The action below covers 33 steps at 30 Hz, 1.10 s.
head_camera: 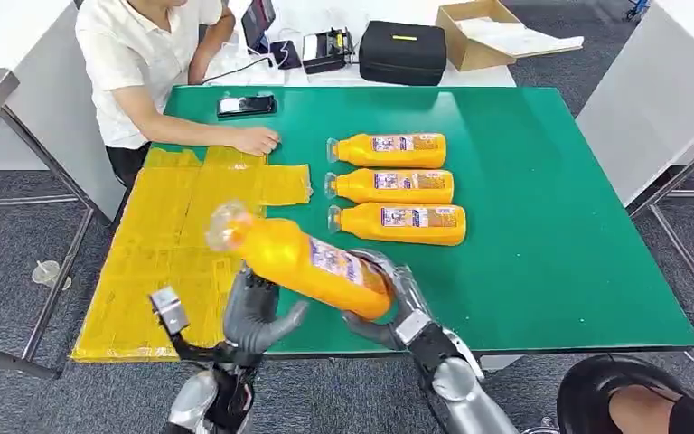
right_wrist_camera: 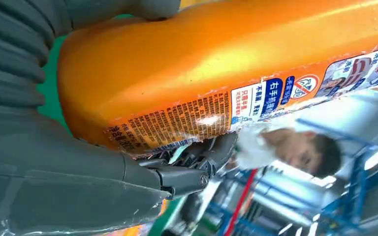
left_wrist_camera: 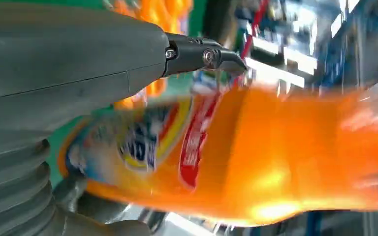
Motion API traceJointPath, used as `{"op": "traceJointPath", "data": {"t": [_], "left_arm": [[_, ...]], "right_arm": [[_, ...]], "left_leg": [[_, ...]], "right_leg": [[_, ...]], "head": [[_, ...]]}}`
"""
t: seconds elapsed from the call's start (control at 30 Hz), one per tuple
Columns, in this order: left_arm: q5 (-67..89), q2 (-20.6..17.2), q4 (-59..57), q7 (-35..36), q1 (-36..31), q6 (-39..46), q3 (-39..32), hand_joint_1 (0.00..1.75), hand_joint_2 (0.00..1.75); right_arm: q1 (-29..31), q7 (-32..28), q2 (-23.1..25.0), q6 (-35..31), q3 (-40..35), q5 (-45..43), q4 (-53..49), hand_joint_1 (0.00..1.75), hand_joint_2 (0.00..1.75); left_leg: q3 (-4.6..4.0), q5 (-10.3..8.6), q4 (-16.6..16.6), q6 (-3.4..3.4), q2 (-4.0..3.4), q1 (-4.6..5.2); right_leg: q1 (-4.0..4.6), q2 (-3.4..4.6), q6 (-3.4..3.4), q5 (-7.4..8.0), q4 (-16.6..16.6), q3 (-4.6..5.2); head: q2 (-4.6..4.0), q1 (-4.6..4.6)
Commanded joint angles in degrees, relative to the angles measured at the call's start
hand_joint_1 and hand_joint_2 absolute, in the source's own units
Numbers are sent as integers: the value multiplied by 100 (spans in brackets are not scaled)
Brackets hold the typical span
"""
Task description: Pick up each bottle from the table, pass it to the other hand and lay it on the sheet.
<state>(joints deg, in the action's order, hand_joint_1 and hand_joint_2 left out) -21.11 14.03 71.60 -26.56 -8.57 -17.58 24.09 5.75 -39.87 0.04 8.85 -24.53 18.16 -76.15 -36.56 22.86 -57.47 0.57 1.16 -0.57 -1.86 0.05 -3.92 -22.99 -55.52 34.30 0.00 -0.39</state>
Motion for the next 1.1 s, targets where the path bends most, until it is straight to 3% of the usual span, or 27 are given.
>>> {"op": "traceJointPath", "data": {"t": [0.03, 0.07, 0.5, 0.53, 0.57, 0.6, 0.63, 0.67, 1.1], "left_arm": [[-38, -70, -941, -7, -705, -257, 33, 0, 175], [-154, -50, -993, 56, -707, -369, 17, 0, 175], [-350, -60, -887, 9, -753, -719, 17, 0, 175], [-373, -42, -856, 12, -761, -706, -7, 133, 175], [-406, -37, -788, -9, -735, -747, -12, 175, 175], [-430, -14, -710, -28, -694, -728, -43, 175, 175], [-431, -12, -674, -27, -678, -725, -44, 175, 175], [-432, -6, -571, -27, -630, -714, -41, 175, 175], [-543, -63, -126, -24, -266, -485, -243, 175, 175]], "right_arm": [[603, -13, -118, 107, -749, 19, 799, 175, 175], [599, -13, -106, 112, -800, 28, 847, 175, 175], [695, -13, -27, 216, -888, -39, 1279, 175, 175], [677, -13, -21, 200, -887, -46, 1328, 173, 175], [667, -13, -9, 186, -888, -68, 1338, 141, 175], [649, -13, 4, 167, -865, -109, 1373, 54, 175], [645, -13, 10, 160, -855, -119, 1391, 33, 175], [619, -13, 9, 131, -837, -127, 1392, 0, 175], [228, -13, 149, -727, -432, 278, 1470, 0, 175]], "left_leg": [[20, 4, 4, -1, -10, -3], [47, 20, -1, -1, -23, -10], [15, 8, 1, -2, -11, -2], [27, 16, -3, -2, -17, -7], [19, 12, -2, -2, -14, -6], [9, 6, 1, -2, -8, -3], [21, 13, -2, -2, -12, -6], [12, 8, 0, -2, -7, -5], [11, 8, 2, -2, -5, -3]], "right_leg": [[6, 2, 20, 2, 7, -18], [17, 7, 39, -9, 8, -47], [6, 3, 22, -2, 3, -14], [12, 6, 31, -6, 3, -27], [11, 5, 26, -3, 4, -19], [6, 2, 19, 0, 4, -8], [10, 2, 27, -5, 4, -22], [8, 0, 21, -2, 4, -12], [6, -1, 21, -3, 4, -11]], "head": [[0, 0], [0, 0], [0, 0], [0, 0], [0, 0], [0, 0], [0, 0], [0, 0], [0, 2]]}}
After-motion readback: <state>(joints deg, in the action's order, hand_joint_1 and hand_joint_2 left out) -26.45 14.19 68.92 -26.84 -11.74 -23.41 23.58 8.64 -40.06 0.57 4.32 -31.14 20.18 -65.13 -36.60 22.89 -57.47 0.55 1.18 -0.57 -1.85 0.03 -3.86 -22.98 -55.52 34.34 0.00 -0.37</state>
